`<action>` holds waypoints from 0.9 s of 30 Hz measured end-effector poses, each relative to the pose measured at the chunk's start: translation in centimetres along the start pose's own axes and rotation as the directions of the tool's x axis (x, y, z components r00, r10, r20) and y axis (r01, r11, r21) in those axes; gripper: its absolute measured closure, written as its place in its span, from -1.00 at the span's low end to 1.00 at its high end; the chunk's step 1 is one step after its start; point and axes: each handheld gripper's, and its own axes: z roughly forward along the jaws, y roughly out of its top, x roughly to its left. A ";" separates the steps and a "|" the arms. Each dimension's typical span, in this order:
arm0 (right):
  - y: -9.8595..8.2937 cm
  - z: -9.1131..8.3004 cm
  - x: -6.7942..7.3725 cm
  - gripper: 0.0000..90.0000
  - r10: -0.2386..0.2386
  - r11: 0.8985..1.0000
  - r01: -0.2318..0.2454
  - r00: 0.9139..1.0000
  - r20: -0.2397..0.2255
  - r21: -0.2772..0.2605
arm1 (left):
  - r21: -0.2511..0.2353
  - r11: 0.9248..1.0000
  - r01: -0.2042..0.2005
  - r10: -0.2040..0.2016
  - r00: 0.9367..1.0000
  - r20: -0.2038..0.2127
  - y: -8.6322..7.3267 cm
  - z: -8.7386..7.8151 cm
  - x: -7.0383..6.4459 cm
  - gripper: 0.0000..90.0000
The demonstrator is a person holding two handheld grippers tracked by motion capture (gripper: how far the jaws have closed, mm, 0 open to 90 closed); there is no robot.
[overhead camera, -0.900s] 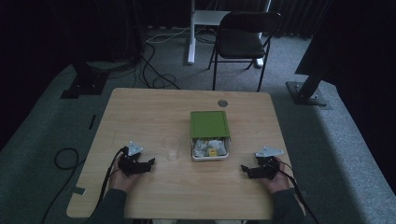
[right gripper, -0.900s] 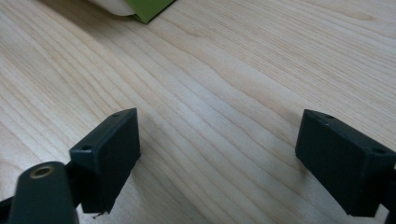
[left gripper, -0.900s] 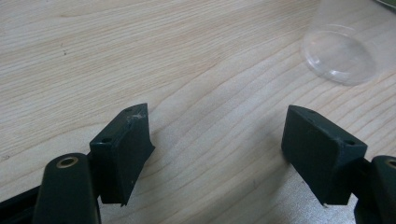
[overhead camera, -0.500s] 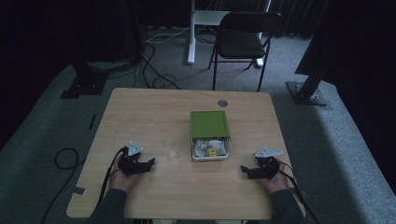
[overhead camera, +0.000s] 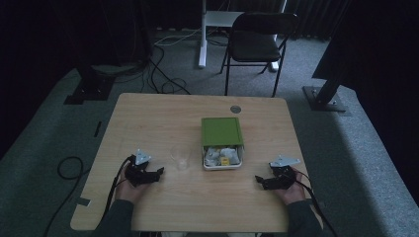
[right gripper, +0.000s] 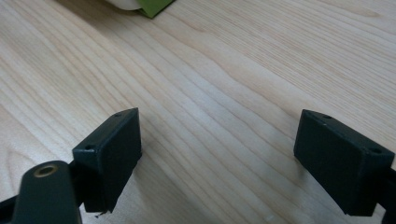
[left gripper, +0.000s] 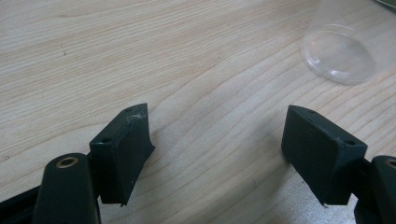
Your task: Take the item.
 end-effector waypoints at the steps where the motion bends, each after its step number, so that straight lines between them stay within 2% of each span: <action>1: 0.0 0.0 0.0 -0.65 0.004 1.000 -0.004 1.000 0.003 0.001 | 0.000 1.000 0.000 0.000 1.000 0.000 0.0 0.0 0.0 -0.44; 4: 0.0 -0.4 -0.1 -0.58 0.036 0.999 -0.036 0.999 -0.015 -0.014 | 0.000 1.000 0.000 0.000 1.000 0.000 0.0 0.0 0.0 -0.44; 7: 0.2 -0.8 0.1 -0.55 0.041 0.999 -0.042 0.999 -0.022 -0.026 | 0.000 1.000 0.000 0.000 1.000 0.000 0.0 0.0 0.0 -0.44; 8: 0.5 -1.3 0.5 -0.49 0.031 0.999 -0.031 0.999 -0.021 -0.035 | 0.000 1.000 0.000 0.000 1.000 0.000 0.0 0.0 0.0 -0.44; 10: 0.6 -1.4 0.7 -0.48 0.025 0.999 -0.025 1.000 -0.018 -0.040 | 0.000 1.000 0.000 0.000 1.000 0.000 0.0 0.0 0.0 -0.44; 16: 1.6 -1.9 2.7 -0.41 -0.032 0.998 0.032 0.999 -0.007 -0.053 | 0.000 1.000 0.000 0.000 1.000 0.000 0.0 0.0 0.0 -0.44; 19: 1.7 -1.9 3.0 -0.40 -0.045 0.997 0.045 0.999 -0.005 -0.056 | 0.000 1.000 0.000 0.000 1.000 0.000 0.0 0.0 0.0 -0.44; 20: 2.1 -2.0 3.6 -0.32 -0.066 0.996 0.065 0.998 -0.011 -0.065 | 0.000 1.000 0.000 0.000 1.000 0.000 0.0 0.0 0.0 -0.44; 25: 2.5 -2.1 4.4 -0.22 -0.086 0.994 0.084 0.996 -0.027 -0.076 | 0.000 1.000 0.000 0.000 1.000 0.000 0.0 0.0 0.0 -0.44; 27: 3.0 -2.2 5.0 -0.11 -0.106 0.991 0.101 0.994 -0.041 -0.091 | 0.000 1.000 0.000 0.000 1.000 0.000 0.0 0.0 0.0 -0.44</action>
